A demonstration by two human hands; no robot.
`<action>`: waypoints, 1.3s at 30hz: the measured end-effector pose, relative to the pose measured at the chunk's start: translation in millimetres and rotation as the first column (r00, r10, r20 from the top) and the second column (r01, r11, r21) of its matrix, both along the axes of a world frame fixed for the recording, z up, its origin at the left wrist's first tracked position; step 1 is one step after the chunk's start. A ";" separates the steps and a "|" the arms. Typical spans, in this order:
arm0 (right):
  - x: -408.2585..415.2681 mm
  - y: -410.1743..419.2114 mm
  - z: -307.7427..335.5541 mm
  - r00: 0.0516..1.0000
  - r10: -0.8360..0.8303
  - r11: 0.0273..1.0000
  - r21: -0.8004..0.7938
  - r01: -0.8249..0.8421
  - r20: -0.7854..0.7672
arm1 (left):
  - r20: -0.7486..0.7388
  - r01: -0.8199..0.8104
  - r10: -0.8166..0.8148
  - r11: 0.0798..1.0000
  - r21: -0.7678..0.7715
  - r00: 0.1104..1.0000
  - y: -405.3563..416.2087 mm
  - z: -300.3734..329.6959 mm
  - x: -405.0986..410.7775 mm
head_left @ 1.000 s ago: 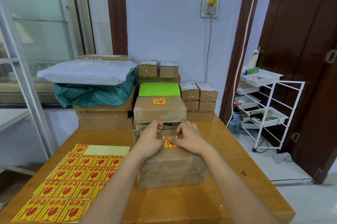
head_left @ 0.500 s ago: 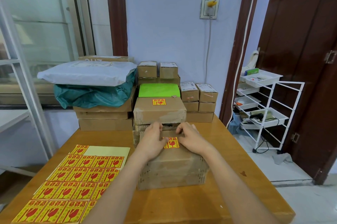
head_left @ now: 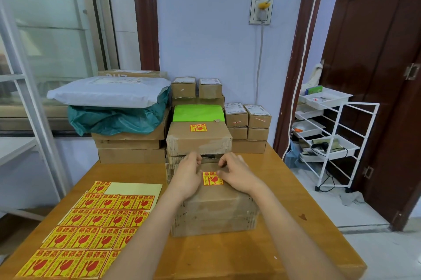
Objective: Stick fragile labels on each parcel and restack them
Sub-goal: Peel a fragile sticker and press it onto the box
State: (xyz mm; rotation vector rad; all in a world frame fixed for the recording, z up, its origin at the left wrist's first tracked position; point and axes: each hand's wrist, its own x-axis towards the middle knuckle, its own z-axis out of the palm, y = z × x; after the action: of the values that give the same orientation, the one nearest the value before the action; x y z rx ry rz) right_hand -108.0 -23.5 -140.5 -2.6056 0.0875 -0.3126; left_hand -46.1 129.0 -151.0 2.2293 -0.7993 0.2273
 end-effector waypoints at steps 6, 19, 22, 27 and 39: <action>-5.7 -6.1 2.5 0.999 0.020 0.976 0.219 -0.013 -0.029 | -0.012 -0.055 0.054 0.998 -0.010 0.998 3.0 3.4 -0.9; -53.3 -48.2 -18.5 0.951 -0.281 0.863 0.466 0.194 0.125 | -0.123 -0.241 0.215 0.930 -0.277 0.969 52.1 -2.9 -20.6; -62.8 -40.1 -30.5 0.960 -0.271 0.798 0.573 0.185 0.069 | -0.337 -0.285 0.147 0.868 -0.407 0.930 57.4 -10.4 -37.9; -70.5 -23.8 -54.0 0.966 -0.256 0.586 0.791 0.176 -0.026 | -0.652 -0.336 -0.122 0.778 -0.530 0.748 53.6 -33.1 -59.0; -93.5 -22.1 -35.8 0.963 -0.264 0.497 0.864 0.083 0.059 | -0.523 -0.265 -0.148 0.729 -0.631 0.840 43.2 -26.2 -75.6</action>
State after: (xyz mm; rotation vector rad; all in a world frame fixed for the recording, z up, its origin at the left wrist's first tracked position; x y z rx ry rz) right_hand -201.5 -45.7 -176.3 -1.5394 0.3533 -0.4424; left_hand -121.7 172.2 -177.1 1.4724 -0.2427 -0.0866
